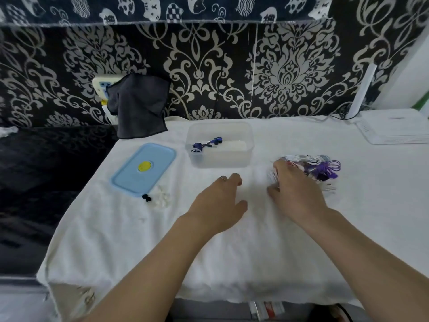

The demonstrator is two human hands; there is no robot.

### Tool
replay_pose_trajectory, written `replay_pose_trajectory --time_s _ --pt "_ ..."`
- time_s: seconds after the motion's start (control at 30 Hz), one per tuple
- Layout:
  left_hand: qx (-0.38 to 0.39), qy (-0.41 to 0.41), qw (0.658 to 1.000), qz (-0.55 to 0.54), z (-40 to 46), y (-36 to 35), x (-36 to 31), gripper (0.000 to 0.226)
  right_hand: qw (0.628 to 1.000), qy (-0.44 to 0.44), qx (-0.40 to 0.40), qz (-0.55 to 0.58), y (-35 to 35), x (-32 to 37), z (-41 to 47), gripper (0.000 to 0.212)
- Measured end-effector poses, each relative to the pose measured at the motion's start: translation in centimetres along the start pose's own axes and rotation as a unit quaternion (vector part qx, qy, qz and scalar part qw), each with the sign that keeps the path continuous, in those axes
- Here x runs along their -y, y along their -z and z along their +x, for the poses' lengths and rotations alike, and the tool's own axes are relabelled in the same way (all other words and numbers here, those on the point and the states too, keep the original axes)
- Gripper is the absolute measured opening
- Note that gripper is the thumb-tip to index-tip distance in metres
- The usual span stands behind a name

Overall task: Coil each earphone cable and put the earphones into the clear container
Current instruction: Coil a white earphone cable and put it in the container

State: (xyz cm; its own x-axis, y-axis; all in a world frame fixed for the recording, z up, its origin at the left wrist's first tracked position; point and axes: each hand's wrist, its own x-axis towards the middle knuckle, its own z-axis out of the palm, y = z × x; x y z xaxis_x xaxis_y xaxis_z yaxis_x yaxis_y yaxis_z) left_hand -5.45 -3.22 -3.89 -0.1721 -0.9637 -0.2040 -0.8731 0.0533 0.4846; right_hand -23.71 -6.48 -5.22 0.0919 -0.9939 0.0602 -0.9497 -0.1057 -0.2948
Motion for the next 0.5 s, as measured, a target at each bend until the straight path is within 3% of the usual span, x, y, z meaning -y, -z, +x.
replay_pose_trajectory --time_s 0.13,0.23,0.37,0.5 --pt "-0.015 -0.002 1.0 -0.003 -0.1 0.4 0.5 0.052 1.0 0.009 -0.011 0.023 0.1 0.3 -0.5 0.034" --pt "-0.056 -0.039 0.997 -0.026 0.0 0.8 0.4 0.072 0.979 -0.048 -0.002 0.198 1.8 1.4 0.0 0.033" --pt "-0.088 -0.068 0.982 -0.153 0.2 1.5 0.2 0.088 0.86 -0.162 0.098 0.474 5.3 2.8 -0.2 0.032" --pt "-0.073 -0.059 0.966 -0.241 0.2 1.6 0.1 0.074 0.743 -0.13 0.209 0.622 7.4 3.4 -0.6 0.023"
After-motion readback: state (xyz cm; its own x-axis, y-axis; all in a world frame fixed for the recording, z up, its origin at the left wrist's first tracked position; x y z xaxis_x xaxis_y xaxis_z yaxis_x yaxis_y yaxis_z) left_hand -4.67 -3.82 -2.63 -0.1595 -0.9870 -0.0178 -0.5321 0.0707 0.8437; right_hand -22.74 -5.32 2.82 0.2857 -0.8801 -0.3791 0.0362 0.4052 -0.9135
